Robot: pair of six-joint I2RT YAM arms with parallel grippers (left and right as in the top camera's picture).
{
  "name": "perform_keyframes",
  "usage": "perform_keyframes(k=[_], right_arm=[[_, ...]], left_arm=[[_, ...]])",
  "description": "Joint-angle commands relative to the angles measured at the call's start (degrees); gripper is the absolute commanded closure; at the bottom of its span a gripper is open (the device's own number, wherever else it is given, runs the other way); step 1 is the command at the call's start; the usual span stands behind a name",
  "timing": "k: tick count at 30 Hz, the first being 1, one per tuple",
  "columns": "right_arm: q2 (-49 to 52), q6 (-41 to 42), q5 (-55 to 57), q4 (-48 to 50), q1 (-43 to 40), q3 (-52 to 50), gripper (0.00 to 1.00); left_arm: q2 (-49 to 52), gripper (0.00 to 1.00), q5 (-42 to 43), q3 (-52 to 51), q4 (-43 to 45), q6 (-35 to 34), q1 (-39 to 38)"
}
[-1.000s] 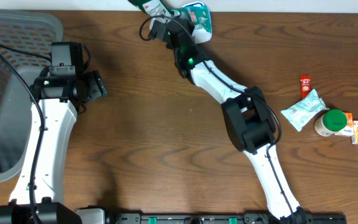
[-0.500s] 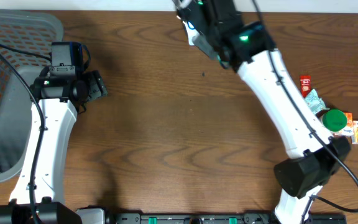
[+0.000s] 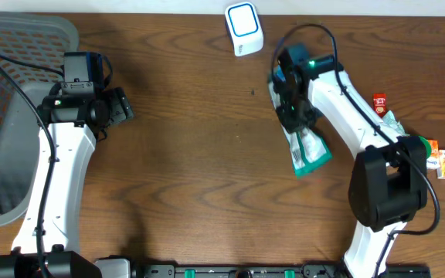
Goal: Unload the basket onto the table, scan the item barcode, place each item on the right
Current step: 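Move the right gripper down-right and lower the pack onto the table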
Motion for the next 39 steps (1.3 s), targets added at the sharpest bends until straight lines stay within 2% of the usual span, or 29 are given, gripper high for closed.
perform_keyframes(k=[1,6,9,10,13,15,17,20,24,27,30,31,33,39], right_arm=[[0.11,4.31,1.31,3.08,-3.52,-4.72,0.99],[0.11,5.49,8.79,4.20,-8.85,-7.76,0.98],[0.11,5.42,9.68,4.02,-10.69,-7.98,0.89],[0.11,5.44,9.66,4.13,-11.19,-7.98,0.83],[0.11,5.40,9.68,4.15,-12.00,-7.98,0.26],[0.11,4.07,9.68,4.22,-12.26,-7.98,0.08],[0.11,1.33,9.70,4.55,-12.31,-7.96,0.01],[0.11,-1.66,9.79,4.79,-12.20,-7.93,0.01],[0.11,-1.07,8.61,5.62,-12.13,-7.89,0.01],[0.11,-0.98,-6.45,7.82,-11.58,-7.89,0.02],[0.11,-0.96,-23.10,10.36,-11.13,-7.91,0.09],[0.11,-0.96,-25.81,10.88,-10.95,-7.91,0.13],[0.11,-0.92,-28.11,12.09,-10.29,-7.98,0.29],[0.11,4.13,-21.51,19.08,-6.82,-11.98,0.62]], left_arm=[[-0.04,0.12,-0.96,0.15,-0.02,-0.11,0.15],[-0.04,0.12,-0.96,0.15,-0.02,-0.11,0.15],[-0.04,0.12,-0.96,0.15,-0.02,-0.11,0.15],[-0.04,0.12,-0.96,0.15,-0.02,-0.11,0.15],[-0.04,0.12,-0.96,0.15,-0.02,-0.11,0.15],[-0.04,0.12,-0.96,0.15,-0.02,-0.11,0.15],[-0.04,0.12,-0.96,0.15,-0.02,-0.11,0.15],[-0.04,0.12,-0.96,0.15,-0.02,-0.11,0.15],[-0.04,0.12,-0.96,0.15,-0.02,-0.11,0.15],[-0.04,0.12,-0.96,0.15,-0.02,-0.11,0.15],[-0.04,0.12,-0.96,0.15,-0.02,-0.11,0.15],[-0.04,0.12,-0.96,0.15,-0.02,-0.11,0.15],[-0.04,0.12,-0.96,0.15,-0.02,-0.11,0.15],[-0.04,0.12,-0.96,0.15,-0.02,-0.11,0.15]])
